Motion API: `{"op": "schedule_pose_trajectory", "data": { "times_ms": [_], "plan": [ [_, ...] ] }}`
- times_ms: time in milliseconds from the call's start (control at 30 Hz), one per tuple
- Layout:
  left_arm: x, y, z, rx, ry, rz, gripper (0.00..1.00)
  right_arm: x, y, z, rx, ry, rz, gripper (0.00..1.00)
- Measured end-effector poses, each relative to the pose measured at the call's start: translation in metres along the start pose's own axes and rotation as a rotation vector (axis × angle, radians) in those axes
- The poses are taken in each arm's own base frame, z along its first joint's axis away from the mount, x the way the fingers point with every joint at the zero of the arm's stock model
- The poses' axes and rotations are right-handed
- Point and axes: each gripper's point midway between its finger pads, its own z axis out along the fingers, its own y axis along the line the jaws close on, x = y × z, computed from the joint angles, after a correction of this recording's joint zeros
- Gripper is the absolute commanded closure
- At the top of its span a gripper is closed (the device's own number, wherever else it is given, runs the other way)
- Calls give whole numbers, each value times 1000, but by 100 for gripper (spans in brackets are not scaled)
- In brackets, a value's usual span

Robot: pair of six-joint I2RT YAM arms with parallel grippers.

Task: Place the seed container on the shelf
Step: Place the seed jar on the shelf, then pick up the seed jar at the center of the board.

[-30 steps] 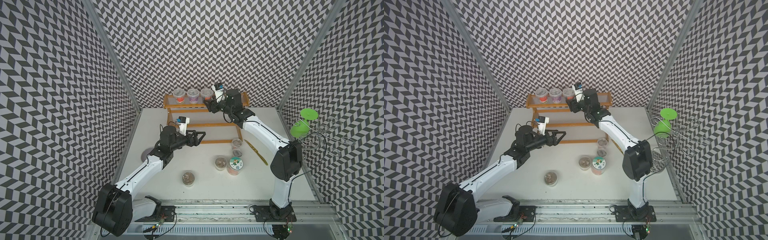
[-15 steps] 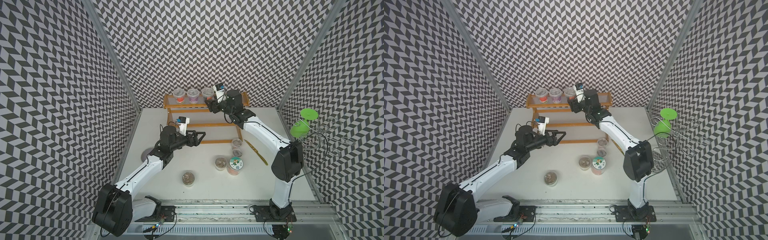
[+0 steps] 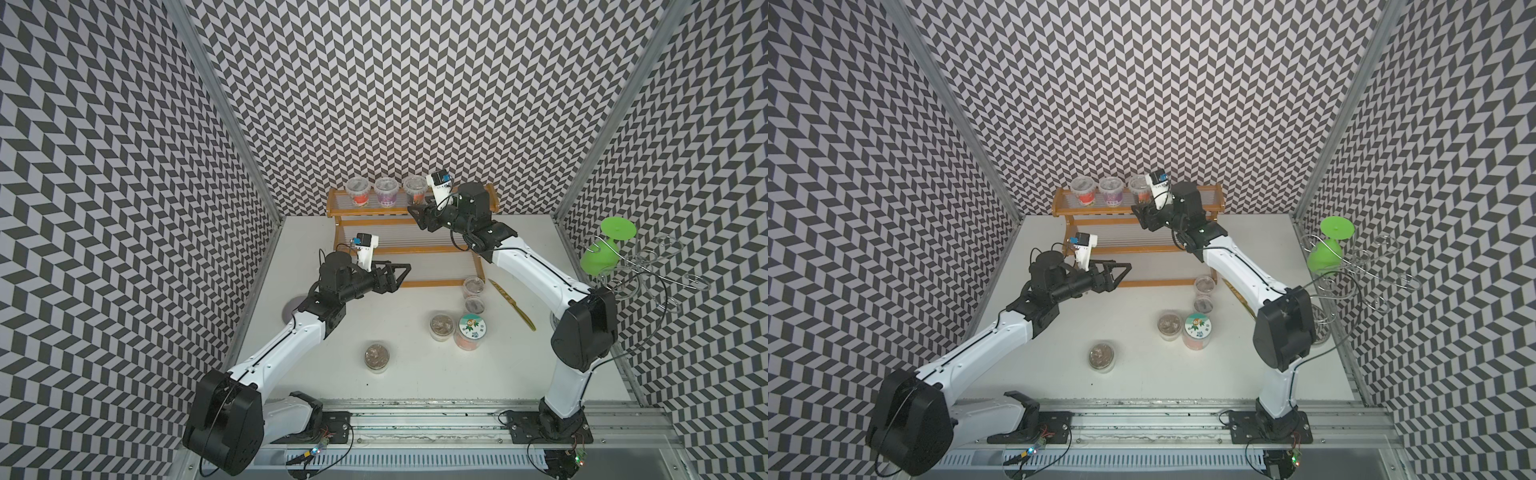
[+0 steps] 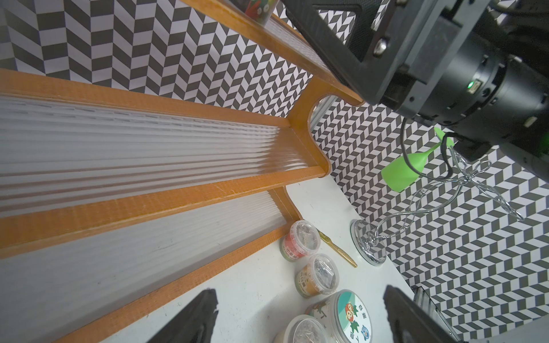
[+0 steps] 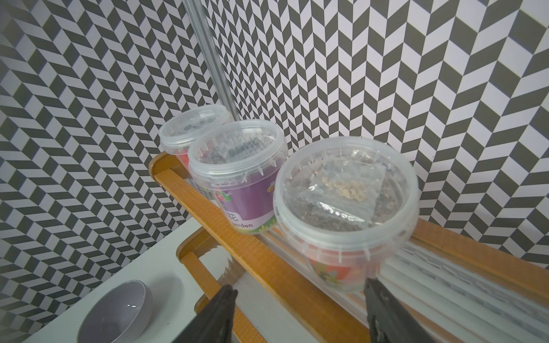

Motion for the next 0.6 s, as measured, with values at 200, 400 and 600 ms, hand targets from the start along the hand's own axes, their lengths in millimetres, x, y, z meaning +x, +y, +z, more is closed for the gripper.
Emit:
{"op": "schedule_pose_trajectory", "data": {
  "times_ms": [200, 400, 600],
  "plan": [
    [-5, -6, -5, 10, -16, 17, 8, 10, 2, -30, 29, 23, 9, 13],
    [7, -13, -7, 21, -16, 63, 8, 2, 6, -127, 121, -65, 18, 4],
    [50, -21, 0, 41, 20, 133, 7, 21, -37, -188, 302, -92, 132, 5]
  ]
}}
